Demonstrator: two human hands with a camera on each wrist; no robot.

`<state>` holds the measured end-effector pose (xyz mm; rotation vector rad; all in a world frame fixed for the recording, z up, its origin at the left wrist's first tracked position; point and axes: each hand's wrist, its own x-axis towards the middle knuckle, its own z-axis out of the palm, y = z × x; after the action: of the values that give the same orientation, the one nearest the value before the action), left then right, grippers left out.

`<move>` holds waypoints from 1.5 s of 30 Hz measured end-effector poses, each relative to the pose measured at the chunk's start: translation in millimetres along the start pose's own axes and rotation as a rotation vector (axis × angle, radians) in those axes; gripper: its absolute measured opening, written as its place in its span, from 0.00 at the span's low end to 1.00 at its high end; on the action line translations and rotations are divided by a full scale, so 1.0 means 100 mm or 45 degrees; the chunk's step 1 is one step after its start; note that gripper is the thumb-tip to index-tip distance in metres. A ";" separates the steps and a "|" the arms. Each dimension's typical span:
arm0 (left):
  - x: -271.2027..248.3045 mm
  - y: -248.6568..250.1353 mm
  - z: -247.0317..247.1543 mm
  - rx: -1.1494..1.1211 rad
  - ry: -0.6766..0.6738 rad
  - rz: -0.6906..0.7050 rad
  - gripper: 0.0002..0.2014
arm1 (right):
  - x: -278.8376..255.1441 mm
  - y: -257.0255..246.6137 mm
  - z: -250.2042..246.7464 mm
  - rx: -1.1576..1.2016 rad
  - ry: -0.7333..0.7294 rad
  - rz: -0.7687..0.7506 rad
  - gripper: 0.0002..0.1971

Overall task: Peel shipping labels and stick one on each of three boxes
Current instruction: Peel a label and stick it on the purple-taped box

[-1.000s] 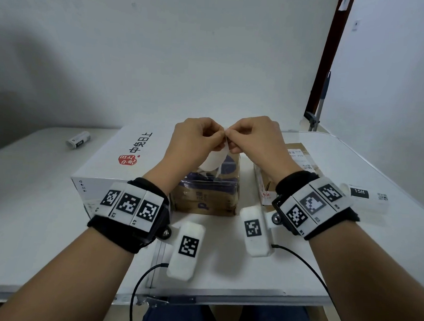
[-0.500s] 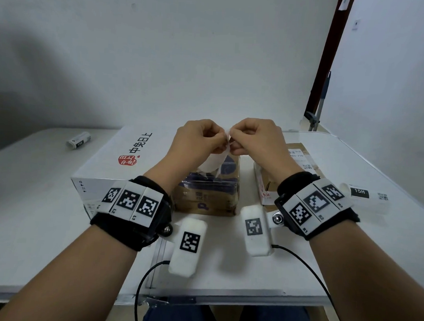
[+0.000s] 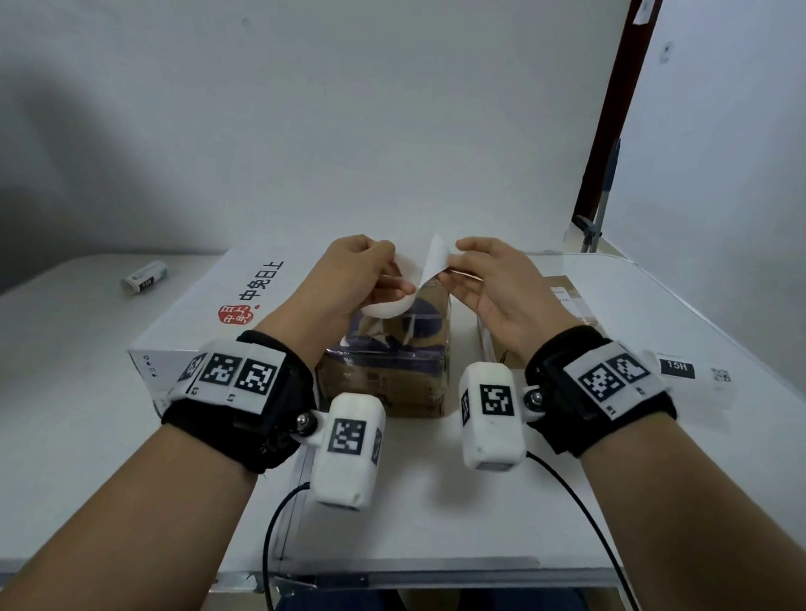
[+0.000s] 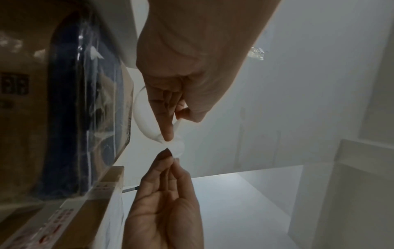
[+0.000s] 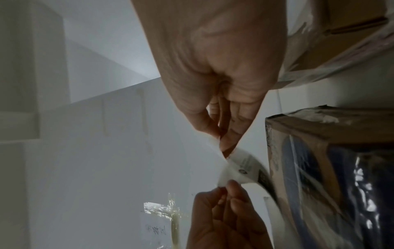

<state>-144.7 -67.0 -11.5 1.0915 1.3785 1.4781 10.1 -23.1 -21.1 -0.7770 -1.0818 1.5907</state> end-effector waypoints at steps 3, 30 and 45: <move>0.01 0.02 0.01 -0.003 0.019 0.003 0.04 | 0.01 -0.01 0.00 -0.073 -0.075 -0.058 0.09; 0.40 0.28 -0.73 -0.902 0.407 -0.100 0.05 | 0.28 0.17 0.08 0.457 0.331 0.072 0.12; 0.61 0.34 -0.90 -0.100 0.436 -0.148 0.42 | 0.34 0.17 0.26 0.292 0.362 -0.014 0.12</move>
<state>-249.0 -36.4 24.2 0.7176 1.5725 1.6712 -28.4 1.8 -25.7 -0.8107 -0.6853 1.5092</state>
